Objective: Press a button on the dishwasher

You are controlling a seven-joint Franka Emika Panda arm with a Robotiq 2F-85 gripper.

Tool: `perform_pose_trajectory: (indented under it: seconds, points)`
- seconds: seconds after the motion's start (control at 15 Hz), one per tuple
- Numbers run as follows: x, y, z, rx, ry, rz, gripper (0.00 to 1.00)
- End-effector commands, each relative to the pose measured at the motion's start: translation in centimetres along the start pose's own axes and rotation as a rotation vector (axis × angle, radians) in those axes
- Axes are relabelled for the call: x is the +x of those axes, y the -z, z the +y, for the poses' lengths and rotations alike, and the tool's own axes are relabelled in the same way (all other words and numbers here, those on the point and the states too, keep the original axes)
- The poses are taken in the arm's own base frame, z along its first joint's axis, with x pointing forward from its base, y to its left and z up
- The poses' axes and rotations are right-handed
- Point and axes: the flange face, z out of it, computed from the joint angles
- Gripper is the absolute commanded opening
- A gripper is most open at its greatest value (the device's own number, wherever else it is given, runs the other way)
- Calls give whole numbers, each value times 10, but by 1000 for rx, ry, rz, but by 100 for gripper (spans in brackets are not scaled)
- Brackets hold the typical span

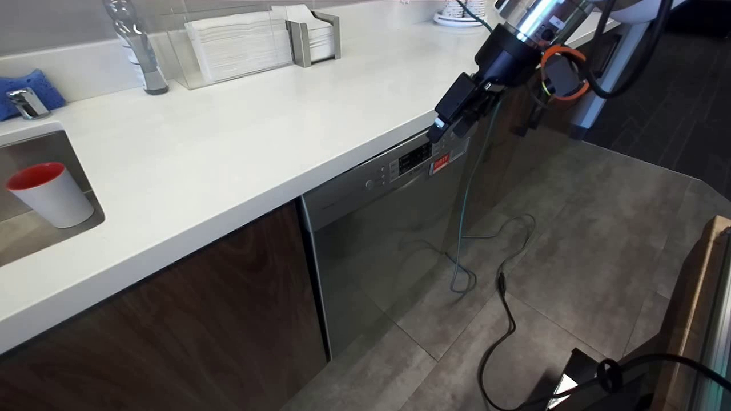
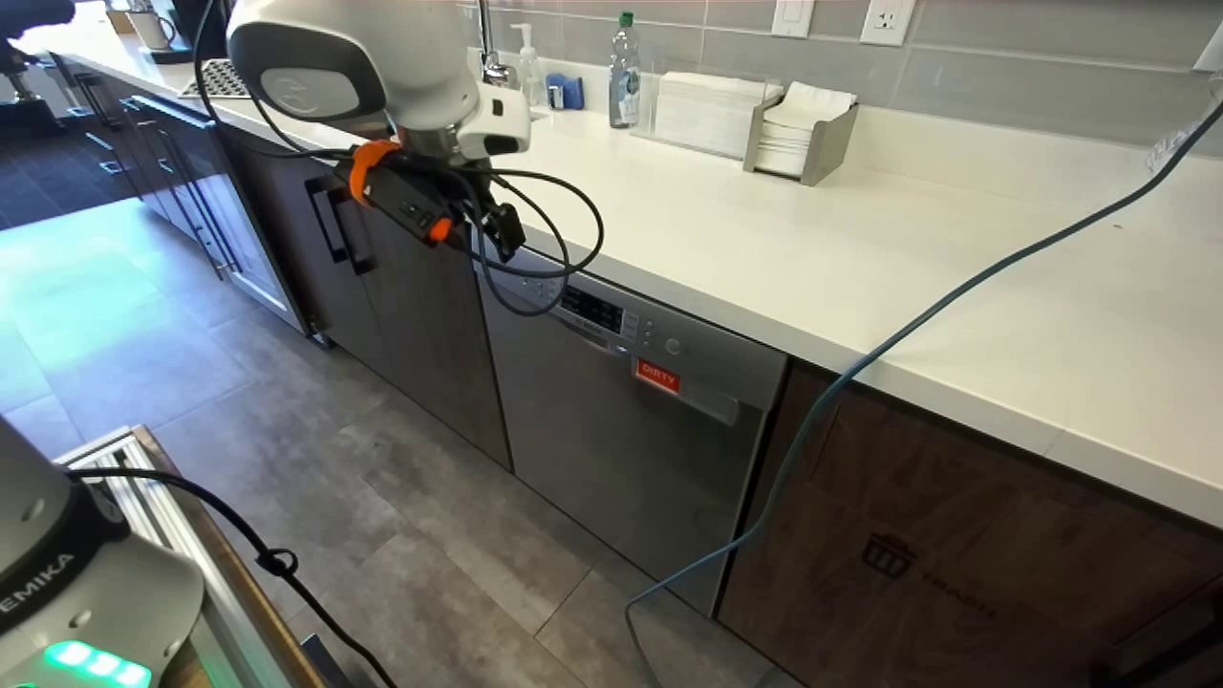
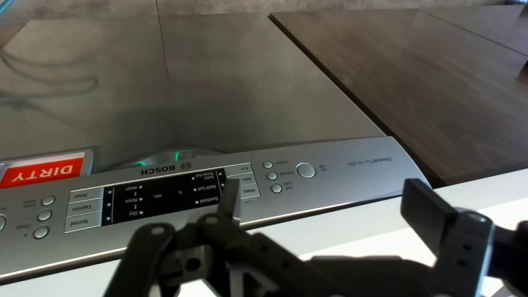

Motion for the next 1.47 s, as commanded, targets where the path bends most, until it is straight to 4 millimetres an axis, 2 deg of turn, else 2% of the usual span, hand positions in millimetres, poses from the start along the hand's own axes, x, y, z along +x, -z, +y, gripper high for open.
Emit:
perform_pose_trajectory:
  seconds: [0.0,0.33,0.87,0.93,1.0,1.4]
  points:
    - [-4,-14,3,19,-33,-6,100]
    - [-11,-34,9,22,-74,-2,100]
    - [-4,-76,18,38,-122,55,100]
    - [-2,-81,21,35,-122,65,90]
    - [-2,-87,22,39,-126,70,72]
    - [1,-113,33,32,-227,142,30]
